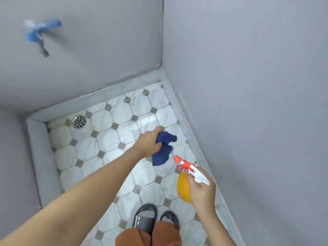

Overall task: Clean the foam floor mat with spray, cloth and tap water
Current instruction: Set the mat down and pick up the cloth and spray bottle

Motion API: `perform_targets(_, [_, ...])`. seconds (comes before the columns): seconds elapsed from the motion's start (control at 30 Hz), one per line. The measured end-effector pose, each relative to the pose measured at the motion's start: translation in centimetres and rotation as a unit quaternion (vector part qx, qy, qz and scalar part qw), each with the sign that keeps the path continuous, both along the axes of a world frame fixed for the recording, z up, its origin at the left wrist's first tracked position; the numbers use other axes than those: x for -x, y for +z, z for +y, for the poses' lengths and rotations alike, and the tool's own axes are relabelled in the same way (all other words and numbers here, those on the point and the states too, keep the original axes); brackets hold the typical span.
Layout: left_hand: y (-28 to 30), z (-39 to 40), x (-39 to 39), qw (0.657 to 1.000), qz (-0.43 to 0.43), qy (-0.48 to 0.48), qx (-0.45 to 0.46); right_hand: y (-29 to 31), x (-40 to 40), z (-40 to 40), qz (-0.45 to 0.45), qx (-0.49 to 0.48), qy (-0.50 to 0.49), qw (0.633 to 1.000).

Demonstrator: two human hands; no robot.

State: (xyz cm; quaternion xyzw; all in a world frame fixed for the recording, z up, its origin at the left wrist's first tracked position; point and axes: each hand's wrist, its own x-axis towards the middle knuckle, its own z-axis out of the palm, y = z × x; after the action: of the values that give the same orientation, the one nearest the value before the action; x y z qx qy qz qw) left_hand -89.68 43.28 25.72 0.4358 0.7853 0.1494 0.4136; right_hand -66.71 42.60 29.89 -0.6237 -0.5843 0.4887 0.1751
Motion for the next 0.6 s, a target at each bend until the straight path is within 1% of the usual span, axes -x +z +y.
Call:
perform_targets(0.07, [7.6,0.0,2.2,0.995,-0.043,0.084,0.010,6.3,1.8,1.3,0.003,-0.022,0.020,1.000])
perform_targets(0.13, [16.0,-0.2,4.6,0.980,-0.094,0.172,0.016,12.9,4.1,2.7,0.008,-0.035,0.023,0.999])
perform_targets(0.17, [20.2,-0.6,5.8,0.972,-0.109,0.208,0.010,16.4,5.5,3.4,0.023,-0.028,0.013,0.999])
perform_targets(0.23, [27.9,-1.2,8.0,0.962,-0.116,0.247,-0.007,23.6,8.2,4.9,0.061,-0.030,-0.002,0.998])
perform_targets(0.3, [34.5,-2.1,9.9,0.955,-0.113,0.272,-0.035,29.1,10.2,6.1,0.087,-0.076,0.031,0.993])
perform_targets(0.33, [37.8,-2.7,10.7,0.950,-0.111,0.287,-0.051,31.9,11.3,6.6,0.096,-0.084,0.041,0.991])
perform_targets(0.4, [43.5,-3.8,12.6,0.935,-0.121,0.322,-0.085,37.5,14.0,7.4,0.121,-0.096,0.064,0.986])
perform_targets(0.47, [48.0,-5.0,14.3,0.912,-0.154,0.358,-0.125,41.6,16.7,8.0,0.136,-0.115,0.080,0.981])
perform_targets(0.53, [51.8,-6.2,16.0,0.886,-0.175,0.394,-0.169,45.4,19.5,8.2,0.153,-0.140,0.097,0.973])
perform_targets(0.6, [55.1,-7.3,17.7,0.859,-0.171,0.427,-0.223,49.0,22.2,7.9,0.173,-0.158,0.104,0.967])
